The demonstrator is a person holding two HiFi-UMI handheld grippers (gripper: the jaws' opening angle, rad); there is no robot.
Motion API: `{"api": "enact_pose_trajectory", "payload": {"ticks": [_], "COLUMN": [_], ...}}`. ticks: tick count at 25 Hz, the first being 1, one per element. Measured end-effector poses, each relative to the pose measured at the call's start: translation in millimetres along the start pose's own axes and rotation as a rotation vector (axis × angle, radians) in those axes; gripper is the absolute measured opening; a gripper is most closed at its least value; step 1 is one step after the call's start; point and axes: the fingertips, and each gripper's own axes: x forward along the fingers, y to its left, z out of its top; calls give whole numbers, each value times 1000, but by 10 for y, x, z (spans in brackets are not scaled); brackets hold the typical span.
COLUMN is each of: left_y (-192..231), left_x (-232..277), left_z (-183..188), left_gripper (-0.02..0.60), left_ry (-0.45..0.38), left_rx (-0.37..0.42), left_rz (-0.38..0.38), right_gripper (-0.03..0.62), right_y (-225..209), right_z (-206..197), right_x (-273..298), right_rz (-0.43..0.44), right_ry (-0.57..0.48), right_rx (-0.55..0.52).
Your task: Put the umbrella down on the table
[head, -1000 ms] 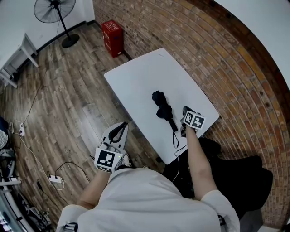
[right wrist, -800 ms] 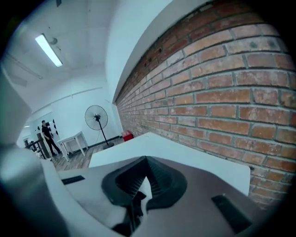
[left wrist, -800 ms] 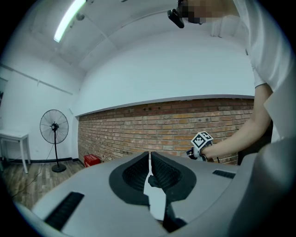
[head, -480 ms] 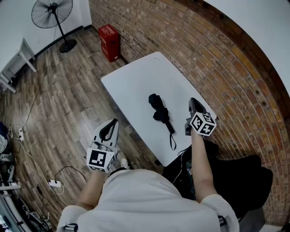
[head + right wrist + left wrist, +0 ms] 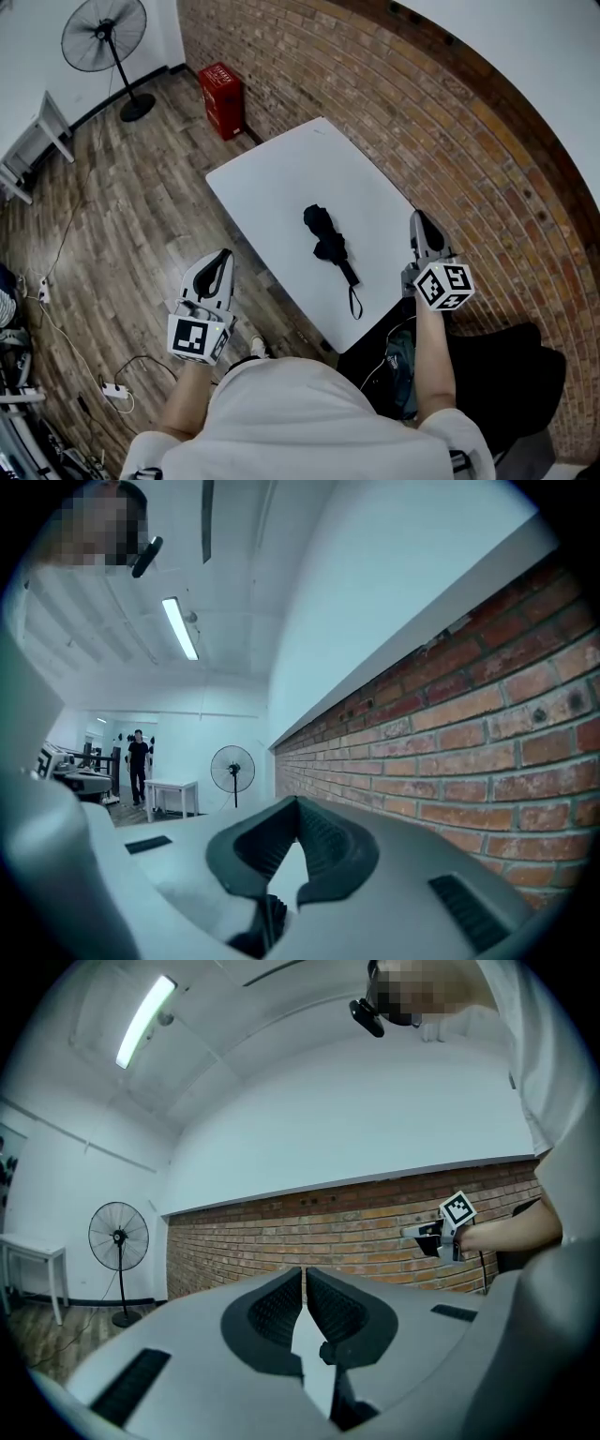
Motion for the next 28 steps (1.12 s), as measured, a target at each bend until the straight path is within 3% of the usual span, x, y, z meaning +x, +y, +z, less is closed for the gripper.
{"api": "enact_pose_trajectory", "payload": {"ticks": [11,16,24,28], "left_y": [130,90,52,51], "left_x": [-21,21,67,51], "left_z": [143,149,160,158], "left_gripper": [35,35,35,35], "left_ry": [-23,-23,-27,-29], "left_rx": [13,11,8,13], "left_rz": [26,16,10,15], "right_gripper": [20,20,20,20], "right_y": [200,200,349,476], "right_z": [366,448,496,469], "right_x": [-484,-735,-1159,-1269], "right_rz": [-17,-79,-139,-117], "right_ry": [-110,-135,-190,-182], "right_rx": [-84,-125,-11,23]}}
